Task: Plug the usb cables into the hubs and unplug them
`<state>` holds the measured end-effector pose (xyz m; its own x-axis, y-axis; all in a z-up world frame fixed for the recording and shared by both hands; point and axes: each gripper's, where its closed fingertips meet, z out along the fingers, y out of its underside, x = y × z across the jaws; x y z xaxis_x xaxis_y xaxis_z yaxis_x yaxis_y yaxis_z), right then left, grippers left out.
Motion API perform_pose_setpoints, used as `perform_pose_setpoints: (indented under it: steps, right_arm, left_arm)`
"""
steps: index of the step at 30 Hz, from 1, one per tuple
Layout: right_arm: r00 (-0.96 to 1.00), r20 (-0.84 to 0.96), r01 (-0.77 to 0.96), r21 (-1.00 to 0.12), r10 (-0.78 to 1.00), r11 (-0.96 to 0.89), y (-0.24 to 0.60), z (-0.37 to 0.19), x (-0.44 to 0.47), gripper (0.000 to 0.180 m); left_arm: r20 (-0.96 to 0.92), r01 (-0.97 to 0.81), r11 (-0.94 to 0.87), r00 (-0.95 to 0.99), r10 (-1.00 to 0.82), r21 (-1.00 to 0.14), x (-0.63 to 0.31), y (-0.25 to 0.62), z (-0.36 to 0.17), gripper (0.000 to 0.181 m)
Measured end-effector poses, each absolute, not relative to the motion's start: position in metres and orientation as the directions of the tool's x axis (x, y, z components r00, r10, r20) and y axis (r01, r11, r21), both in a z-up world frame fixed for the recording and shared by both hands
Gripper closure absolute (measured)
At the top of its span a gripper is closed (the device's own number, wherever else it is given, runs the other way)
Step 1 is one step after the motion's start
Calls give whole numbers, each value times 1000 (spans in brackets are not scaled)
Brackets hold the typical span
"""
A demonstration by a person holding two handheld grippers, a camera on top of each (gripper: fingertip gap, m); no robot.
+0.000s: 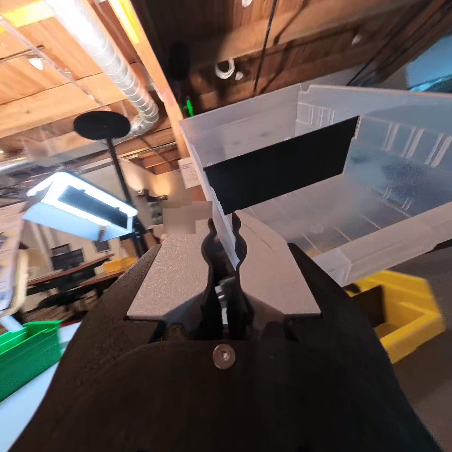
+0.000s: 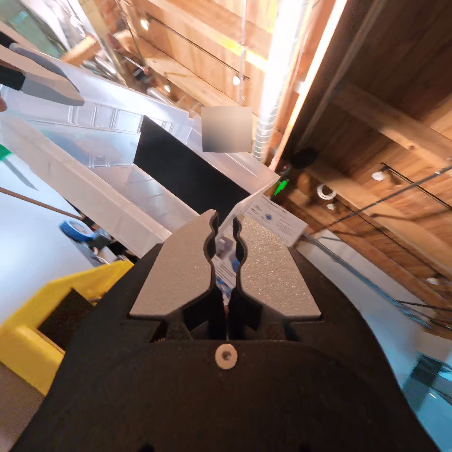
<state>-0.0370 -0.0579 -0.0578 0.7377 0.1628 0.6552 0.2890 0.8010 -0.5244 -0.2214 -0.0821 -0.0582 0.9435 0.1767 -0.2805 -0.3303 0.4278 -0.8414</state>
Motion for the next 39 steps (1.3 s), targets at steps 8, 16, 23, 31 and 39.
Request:
perform_pose_setpoints:
  steps: [8, 16, 23, 31, 39]
  right_arm:
    - [847, 529, 393, -691, 54, 606, -30, -87, 120, 170]
    - [868, 497, 458, -805, 7, 377, 12, -157, 211, 169]
    - [861, 509, 494, -837, 2, 234, 34, -206, 247, 171]
    - [876, 482, 479, -872, 11, 102, 52, -239, 260, 170]
    - [874, 485, 483, -874, 30, 53, 56, -244, 263, 151]
  left_arm:
    - [-270, -157, 407, 933, -238, -900, -58, -5, -68, 168]
    - [-282, -213, 209, 872, -399, -954, 39, 62, -143, 168]
    - [-331, -344, 67, 806, -490, -937, 79, 89, -223, 167]
    - [-315, -369, -1, 794, -521, -929, 89, 103, -254, 164]
    - [-461, -509, 82, 684, -565, -857, 84, 72, -251, 132]
